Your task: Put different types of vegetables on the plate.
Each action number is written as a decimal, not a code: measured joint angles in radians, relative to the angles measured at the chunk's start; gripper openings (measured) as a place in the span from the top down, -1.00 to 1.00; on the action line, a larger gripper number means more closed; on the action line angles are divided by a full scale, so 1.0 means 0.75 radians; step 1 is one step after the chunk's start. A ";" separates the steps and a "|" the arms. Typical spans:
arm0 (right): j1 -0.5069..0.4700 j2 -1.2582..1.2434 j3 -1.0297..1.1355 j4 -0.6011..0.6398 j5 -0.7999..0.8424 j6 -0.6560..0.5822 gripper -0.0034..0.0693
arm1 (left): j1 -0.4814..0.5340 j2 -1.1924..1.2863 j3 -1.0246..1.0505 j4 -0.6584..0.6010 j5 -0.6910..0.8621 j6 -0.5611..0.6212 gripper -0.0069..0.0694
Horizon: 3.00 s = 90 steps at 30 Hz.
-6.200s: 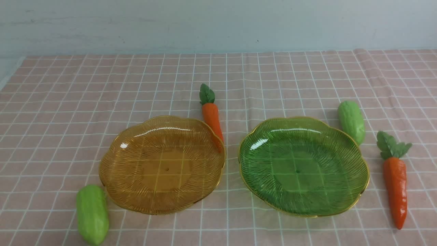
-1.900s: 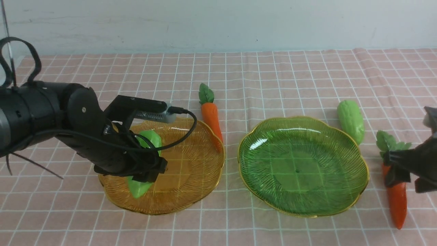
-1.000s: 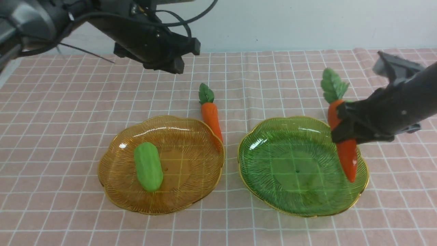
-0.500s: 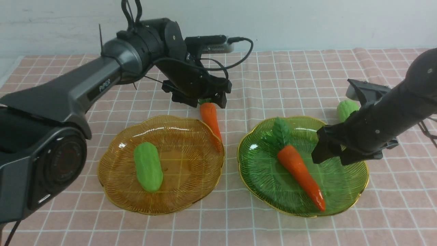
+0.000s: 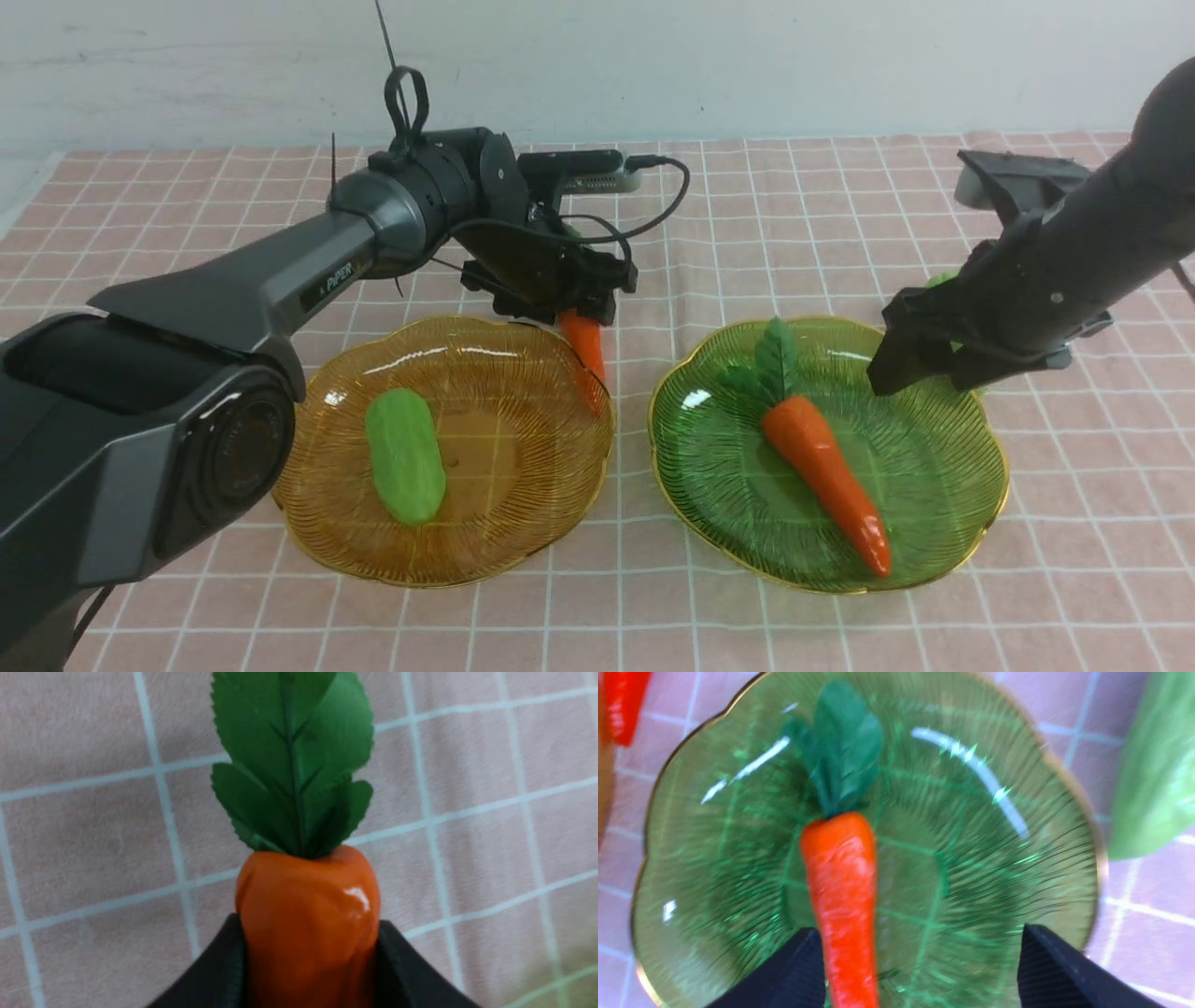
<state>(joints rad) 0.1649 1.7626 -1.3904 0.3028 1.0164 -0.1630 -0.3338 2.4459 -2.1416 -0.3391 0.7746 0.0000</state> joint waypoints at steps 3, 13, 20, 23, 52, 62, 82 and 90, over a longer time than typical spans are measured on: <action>-0.008 0.001 -0.044 -0.070 0.011 0.056 -0.46 | 0.000 -0.021 -0.075 -0.067 0.043 0.023 0.19; -0.191 0.051 -0.119 -0.275 -0.163 0.268 -0.43 | -0.073 -0.156 -0.314 -0.343 0.567 0.073 0.19; -0.192 0.245 -0.120 -0.269 -0.399 0.269 -0.43 | -0.289 -0.151 -0.312 -0.017 0.623 -0.188 0.19; -0.192 0.302 -0.120 -0.257 -0.434 0.269 -0.43 | -0.334 -0.151 -0.309 0.091 0.627 -0.292 0.19; -0.192 0.530 -0.194 0.044 -0.504 -0.008 -0.22 | -0.389 -0.026 -0.299 0.174 0.630 -0.569 -0.49; -0.192 0.448 -0.375 -0.075 -0.277 0.036 -0.22 | -0.369 -0.121 -0.299 0.186 0.630 -0.508 0.05; 0.270 0.210 -0.544 0.272 0.080 0.037 -0.22 | -0.333 -0.986 0.293 0.576 0.633 -0.351 0.83; 0.592 0.422 -0.544 0.291 -0.204 0.042 -0.23 | -0.333 -1.561 0.918 0.781 0.637 -0.591 0.83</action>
<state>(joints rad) 0.6092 2.0794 -1.7986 0.5209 0.8634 -0.1314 -0.5837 1.2748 -1.4531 0.2465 1.2526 -0.4432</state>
